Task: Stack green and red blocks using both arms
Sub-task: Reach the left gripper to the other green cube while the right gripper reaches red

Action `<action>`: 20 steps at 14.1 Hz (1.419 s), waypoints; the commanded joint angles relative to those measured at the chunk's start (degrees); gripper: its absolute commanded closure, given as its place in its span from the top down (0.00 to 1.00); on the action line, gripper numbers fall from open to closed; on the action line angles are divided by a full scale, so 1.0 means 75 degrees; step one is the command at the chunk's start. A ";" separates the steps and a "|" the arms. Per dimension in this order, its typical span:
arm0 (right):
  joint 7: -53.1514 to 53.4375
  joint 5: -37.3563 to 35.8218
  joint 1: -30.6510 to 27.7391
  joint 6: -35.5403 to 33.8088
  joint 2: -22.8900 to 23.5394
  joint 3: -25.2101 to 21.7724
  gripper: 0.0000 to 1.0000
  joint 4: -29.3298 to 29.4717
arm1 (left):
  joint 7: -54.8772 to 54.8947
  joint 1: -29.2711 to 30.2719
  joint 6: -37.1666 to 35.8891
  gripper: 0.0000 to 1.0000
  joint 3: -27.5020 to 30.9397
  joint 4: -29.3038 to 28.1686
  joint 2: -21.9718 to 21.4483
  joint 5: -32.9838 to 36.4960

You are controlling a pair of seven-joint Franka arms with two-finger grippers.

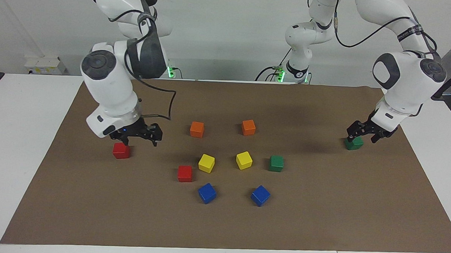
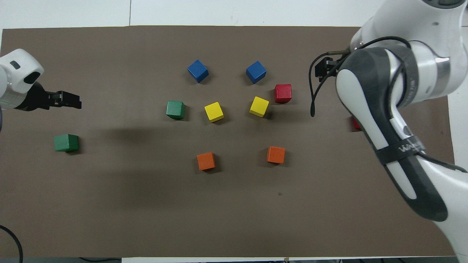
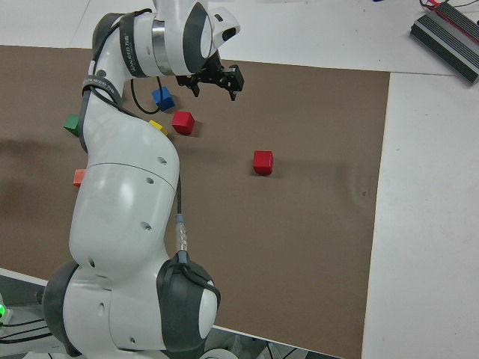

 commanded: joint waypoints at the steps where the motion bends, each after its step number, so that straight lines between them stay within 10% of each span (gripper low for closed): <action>1: 0.0562 -0.0089 0.0177 0.0375 0.0510 0.0032 1.00 0.0379 | -0.0857 -0.0886 -0.0260 1.00 0.0076 0.0730 0.0489 0.0096; 20: 0.0809 -0.0007 0.0705 0.2251 0.1366 0.0067 1.00 -0.0241 | -0.1467 -0.2987 0.1602 1.00 0.0100 0.0907 0.2377 -0.0081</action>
